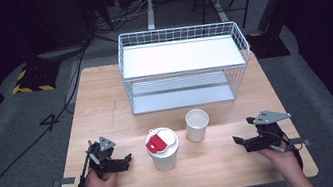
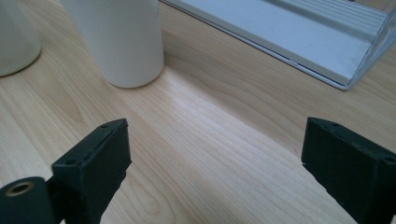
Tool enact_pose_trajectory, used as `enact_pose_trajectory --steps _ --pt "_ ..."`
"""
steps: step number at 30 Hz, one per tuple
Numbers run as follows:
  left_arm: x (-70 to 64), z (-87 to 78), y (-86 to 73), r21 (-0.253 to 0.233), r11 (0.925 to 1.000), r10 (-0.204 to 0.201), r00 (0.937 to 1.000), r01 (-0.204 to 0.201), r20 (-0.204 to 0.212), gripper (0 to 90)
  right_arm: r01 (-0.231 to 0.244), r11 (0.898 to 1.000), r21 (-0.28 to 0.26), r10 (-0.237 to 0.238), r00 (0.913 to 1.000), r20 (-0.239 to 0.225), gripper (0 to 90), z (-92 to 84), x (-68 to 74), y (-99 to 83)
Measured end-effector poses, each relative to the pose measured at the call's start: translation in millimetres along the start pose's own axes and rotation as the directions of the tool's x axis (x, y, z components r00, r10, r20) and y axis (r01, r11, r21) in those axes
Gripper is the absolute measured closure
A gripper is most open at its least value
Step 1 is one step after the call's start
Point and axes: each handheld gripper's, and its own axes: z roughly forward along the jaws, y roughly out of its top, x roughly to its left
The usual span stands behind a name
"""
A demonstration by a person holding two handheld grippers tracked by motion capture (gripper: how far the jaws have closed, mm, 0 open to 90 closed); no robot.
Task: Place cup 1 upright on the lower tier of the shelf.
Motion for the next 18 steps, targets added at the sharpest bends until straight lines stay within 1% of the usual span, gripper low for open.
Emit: enact_pose_trajectory --steps 3,5,6,7,8,10,11,13,16,18 --pt "0.1 0.1 0.0 -0.001 1.0 0.0 1.0 0.0 0.0 3.2 0.011 1.0 -0.01 -0.011 0.9999 -0.009 8.4 1.0 5.9 7.2" --pt "0.1 0.0 0.0 -0.001 1.0 0.0 1.0 0.0 0.0 3.2 0.014 1.0 -0.013 -0.014 0.9998 -0.015 8.5 1.6 7.1 8.6" --pt "0.1 0.0 0.0 0.0 1.0 0.001 1.0 -0.001 0.0 3.2 0.024 1.0 -0.016 -0.024 0.9993 -0.027 8.5 3.3 11.2 12.7" --pt "0.1 0.0 0.0 0.0 1.0 0.001 1.0 -0.001 0.0 3.2 0.024 1.0 -0.016 -0.024 0.9993 -0.027 8.5 3.3 11.2 12.7" --pt "0.1 0.0 0.0 0.0 1.0 0.0 1.0 0.0 0.0 3.2 0.029 0.999 -0.022 -0.03 0.9987 -0.043 8.5 5.0 14.9 16.7" --pt "0.1 0.0 0.0 -0.001 1.0 0.0 1.0 0.0 0.0 3.2 0.031 0.999 -0.025 -0.033 0.9984 -0.046 8.5 5.7 16.3 18.3" --pt "0.1 0.0 0.0 0.0 1.0 0.0 1.0 0.0 0.0 3.2 0.038 0.999 -0.034 -0.04 0.997 -0.066 8.4 8.2 20.3 23.0" --pt "0.1 0.0 0.0 0.0 1.0 0.001 1.0 -0.001 0.0 3.2 0.041 0.999 -0.034 -0.043 0.9964 -0.073 8.4 9.1 21.6 24.5" --pt "0.1 0.0 0.0 -0.001 1.0 0.001 1.0 -0.001 0.0 3.2 0.051 0.998 -0.024 -0.054 0.9914 -0.119 8.4 15.0 27.1 30.0" --pt "0.1 0.0 0.0 -0.001 1.0 0.0 1.0 0.0 0.0 3.2 0.055 0.998 -0.02 -0.057 0.9891 -0.136 8.3 18.5 29.8 32.5"
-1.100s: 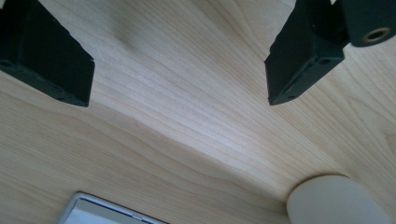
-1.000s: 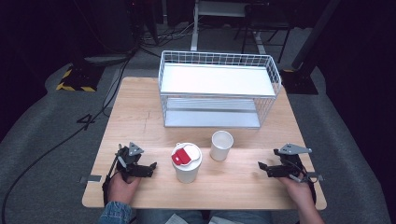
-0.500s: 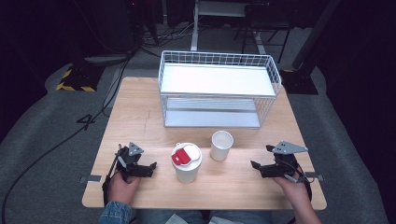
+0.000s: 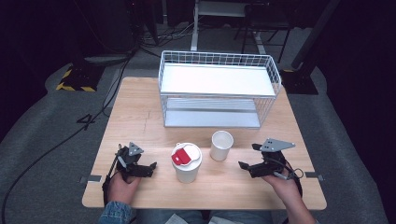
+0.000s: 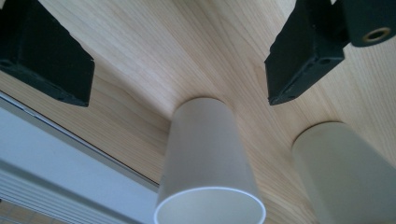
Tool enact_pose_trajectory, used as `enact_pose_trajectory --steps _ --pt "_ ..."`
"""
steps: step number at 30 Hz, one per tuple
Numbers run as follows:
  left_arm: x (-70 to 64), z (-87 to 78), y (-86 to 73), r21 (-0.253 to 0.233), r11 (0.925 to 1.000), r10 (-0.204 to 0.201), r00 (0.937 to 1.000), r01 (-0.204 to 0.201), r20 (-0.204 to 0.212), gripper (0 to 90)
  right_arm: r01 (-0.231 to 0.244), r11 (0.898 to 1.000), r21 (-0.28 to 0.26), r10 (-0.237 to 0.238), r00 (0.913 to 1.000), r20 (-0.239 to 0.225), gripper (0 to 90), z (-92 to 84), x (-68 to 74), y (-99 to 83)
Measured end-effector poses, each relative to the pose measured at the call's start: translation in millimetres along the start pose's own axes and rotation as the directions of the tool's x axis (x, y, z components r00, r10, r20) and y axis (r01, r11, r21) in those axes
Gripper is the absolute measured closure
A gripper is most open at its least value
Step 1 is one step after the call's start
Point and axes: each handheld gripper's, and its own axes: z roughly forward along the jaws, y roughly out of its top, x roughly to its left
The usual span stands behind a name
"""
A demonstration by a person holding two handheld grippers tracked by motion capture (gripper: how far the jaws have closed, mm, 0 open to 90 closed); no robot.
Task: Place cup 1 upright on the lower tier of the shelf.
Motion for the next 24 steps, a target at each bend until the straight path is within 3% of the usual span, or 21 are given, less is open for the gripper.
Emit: enact_pose_trajectory --steps 7,12,13,24 --pt "0.0 0.0 0.0 0.0 1.0 0.0 1.0 0.0 0.0 3.2 0.022 1.0 -0.011 -0.022 0.9995 -0.022 7.6 16.0 6.8 7.8" --pt "0.0 0.0 0.0 0.0 1.0 0.0 1.0 0.0 0.0 3.2 0.034 0.999 0.0 -0.034 0.9986 -0.04 7.6 31.8 10.6 10.2" --pt "0.0 0.0 0.0 0.0 1.0 0.0 1.0 0.0 0.0 3.2 0.044 0.999 0.022 -0.043 0.9977 -0.052 7.6 39.5 11.6 10.6" --pt "0.0 -0.1 0.0 0.001 1.0 0.0 1.0 0.0 0.0 3.2 0.059 0.997 0.043 -0.056 0.9962 -0.067 7.6 67.5 15.3 12.1"
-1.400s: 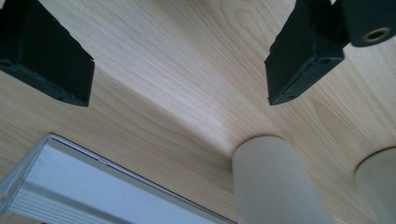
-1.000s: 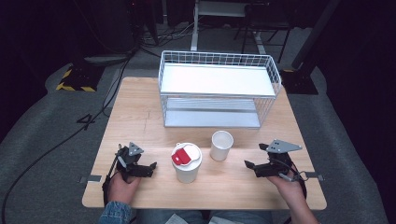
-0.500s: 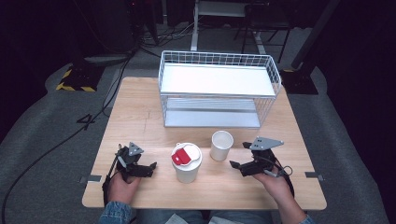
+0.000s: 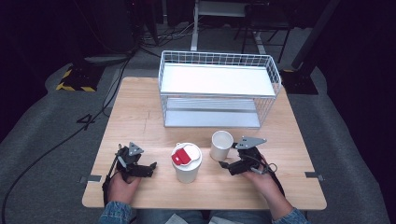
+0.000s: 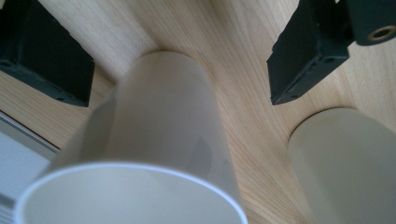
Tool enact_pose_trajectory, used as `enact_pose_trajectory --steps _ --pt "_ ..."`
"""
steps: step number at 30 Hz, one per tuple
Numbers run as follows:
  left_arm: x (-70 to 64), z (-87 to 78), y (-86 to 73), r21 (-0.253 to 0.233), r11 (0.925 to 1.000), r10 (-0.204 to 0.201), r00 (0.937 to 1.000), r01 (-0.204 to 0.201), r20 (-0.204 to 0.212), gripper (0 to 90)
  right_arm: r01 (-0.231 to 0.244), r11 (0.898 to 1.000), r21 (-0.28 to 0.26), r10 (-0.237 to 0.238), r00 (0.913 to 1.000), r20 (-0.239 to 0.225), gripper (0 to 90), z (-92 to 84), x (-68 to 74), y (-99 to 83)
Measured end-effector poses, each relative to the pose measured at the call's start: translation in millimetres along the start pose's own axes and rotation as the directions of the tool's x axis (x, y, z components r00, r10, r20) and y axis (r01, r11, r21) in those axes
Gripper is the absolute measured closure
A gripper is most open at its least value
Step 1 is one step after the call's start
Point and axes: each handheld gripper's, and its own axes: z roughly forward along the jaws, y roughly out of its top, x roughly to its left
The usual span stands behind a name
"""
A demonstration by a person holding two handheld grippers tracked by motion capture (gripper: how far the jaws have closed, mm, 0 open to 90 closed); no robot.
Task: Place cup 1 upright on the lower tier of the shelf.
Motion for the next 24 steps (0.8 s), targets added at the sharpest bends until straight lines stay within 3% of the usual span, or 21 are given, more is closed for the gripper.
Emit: enact_pose_trajectory --steps 14,16,17,24 --pt "0.1 0.1 0.0 -0.001 1.0 0.0 1.0 0.0 0.0 3.2 -0.04 0.999 0.0 0.04 0.9991 0.016 8.4 32.1 -4.4 2.4" --pt "0.2 0.1 0.0 -0.001 1.0 0.001 1.0 -0.001 0.001 3.2 -0.055 0.998 -0.002 0.055 0.9984 0.006 13.2 35.5 -5.9 1.2" --pt "0.1 0.1 0.0 -0.001 1.0 0.0 1.0 0.0 0.001 3.2 -0.054 0.999 -0.003 0.054 0.9983 0.023 17.1 36.4 -6.3 0.7" --pt "0.1 0.1 0.0 -0.001 1.0 0.0 1.0 0.0 0.001 3.2 -0.05 0.999 -0.007 0.05 0.9988 -0.002 22.9 36.7 -8.1 0.1"
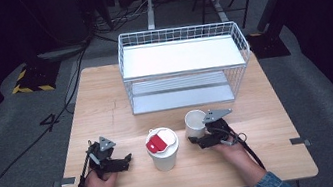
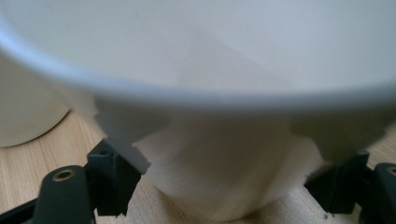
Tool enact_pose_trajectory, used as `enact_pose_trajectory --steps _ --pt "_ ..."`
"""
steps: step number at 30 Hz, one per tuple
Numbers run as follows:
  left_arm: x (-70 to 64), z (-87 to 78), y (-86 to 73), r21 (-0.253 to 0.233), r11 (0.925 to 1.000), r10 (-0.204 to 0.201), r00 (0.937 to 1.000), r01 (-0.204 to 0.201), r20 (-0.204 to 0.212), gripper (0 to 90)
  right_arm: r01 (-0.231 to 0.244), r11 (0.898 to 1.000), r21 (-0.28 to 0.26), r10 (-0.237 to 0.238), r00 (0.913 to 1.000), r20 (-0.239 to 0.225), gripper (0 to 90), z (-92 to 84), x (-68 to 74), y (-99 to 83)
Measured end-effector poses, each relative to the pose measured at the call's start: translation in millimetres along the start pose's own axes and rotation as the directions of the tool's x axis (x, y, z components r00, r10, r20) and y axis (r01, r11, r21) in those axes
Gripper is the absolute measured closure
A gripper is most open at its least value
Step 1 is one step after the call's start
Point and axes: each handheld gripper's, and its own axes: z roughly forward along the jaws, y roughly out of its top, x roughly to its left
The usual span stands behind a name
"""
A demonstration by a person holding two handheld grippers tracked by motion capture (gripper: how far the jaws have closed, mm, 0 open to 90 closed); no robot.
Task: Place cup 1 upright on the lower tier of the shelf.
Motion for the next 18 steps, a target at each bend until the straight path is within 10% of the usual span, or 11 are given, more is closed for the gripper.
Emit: enact_pose_trajectory --steps 18 --pt "0.0 0.0 0.0 0.0 1.0 0.0 1.0 0.0 0.0 3.2 -0.006 1.0 -0.006 0.006 1.0 -0.006 23.8 0.3 -0.3 0.0"
